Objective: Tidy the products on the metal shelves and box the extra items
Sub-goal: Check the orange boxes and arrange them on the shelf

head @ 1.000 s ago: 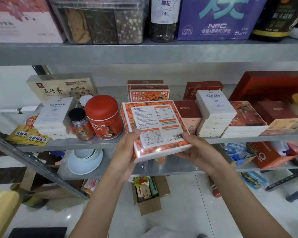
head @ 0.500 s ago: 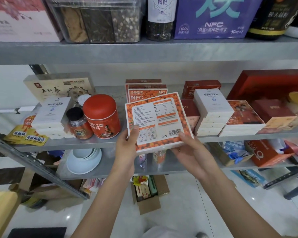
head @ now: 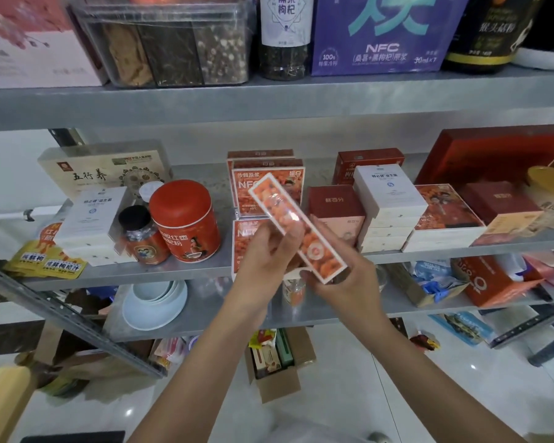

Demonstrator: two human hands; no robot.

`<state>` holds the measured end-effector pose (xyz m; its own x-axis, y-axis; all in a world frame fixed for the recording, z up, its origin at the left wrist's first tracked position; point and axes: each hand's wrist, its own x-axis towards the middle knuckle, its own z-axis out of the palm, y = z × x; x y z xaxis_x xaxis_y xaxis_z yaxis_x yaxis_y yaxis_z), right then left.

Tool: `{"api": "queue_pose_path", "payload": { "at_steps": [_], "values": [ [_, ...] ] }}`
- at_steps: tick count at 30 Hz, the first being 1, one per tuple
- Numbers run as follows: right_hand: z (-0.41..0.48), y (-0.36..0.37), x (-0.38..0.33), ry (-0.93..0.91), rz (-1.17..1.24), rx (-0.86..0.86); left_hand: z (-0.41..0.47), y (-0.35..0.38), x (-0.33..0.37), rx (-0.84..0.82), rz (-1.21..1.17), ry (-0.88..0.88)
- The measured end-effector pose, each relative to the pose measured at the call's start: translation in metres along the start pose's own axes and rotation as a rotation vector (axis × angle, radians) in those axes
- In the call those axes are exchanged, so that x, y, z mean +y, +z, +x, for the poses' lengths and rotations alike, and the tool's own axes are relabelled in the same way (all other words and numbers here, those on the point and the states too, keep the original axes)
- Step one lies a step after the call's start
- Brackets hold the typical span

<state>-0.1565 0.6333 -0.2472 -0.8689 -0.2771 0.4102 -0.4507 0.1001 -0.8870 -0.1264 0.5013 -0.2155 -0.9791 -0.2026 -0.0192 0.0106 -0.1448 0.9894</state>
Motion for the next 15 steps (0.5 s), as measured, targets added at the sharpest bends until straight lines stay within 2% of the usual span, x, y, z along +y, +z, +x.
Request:
{"api": "queue_pose_path", "payload": {
  "at_steps": [2, 5, 8, 9, 11, 13, 15],
  "values": [
    [-0.004, 0.004, 0.000, -0.123, -0.141, -0.120, 0.002, 0.003, 0.001, 0.037, -0.037, -0.020],
    [-0.005, 0.002, 0.004, -0.185, -0.329, -0.336, 0.011, -0.003, -0.004, 0.181, -0.069, -0.071],
    [-0.002, -0.004, 0.012, -0.305, -0.524, -0.325, 0.015, -0.015, -0.013, 0.206, -0.125, -0.137],
    [-0.001, -0.007, 0.015, -0.288, -0.563, -0.292, 0.016, -0.019, -0.015, 0.204, -0.111, -0.143],
    [-0.001, -0.013, 0.023, -0.140, -0.564, -0.249, 0.017, -0.030, -0.018, 0.204, -0.065, -0.155],
    [-0.001, -0.018, 0.029, 0.044, -0.446, -0.251, 0.020, -0.044, -0.022, 0.188, -0.059, -0.169],
    [-0.002, -0.017, 0.032, 0.146, -0.257, -0.270, 0.023, -0.054, -0.027, 0.157, -0.089, -0.197]
  ]
}}
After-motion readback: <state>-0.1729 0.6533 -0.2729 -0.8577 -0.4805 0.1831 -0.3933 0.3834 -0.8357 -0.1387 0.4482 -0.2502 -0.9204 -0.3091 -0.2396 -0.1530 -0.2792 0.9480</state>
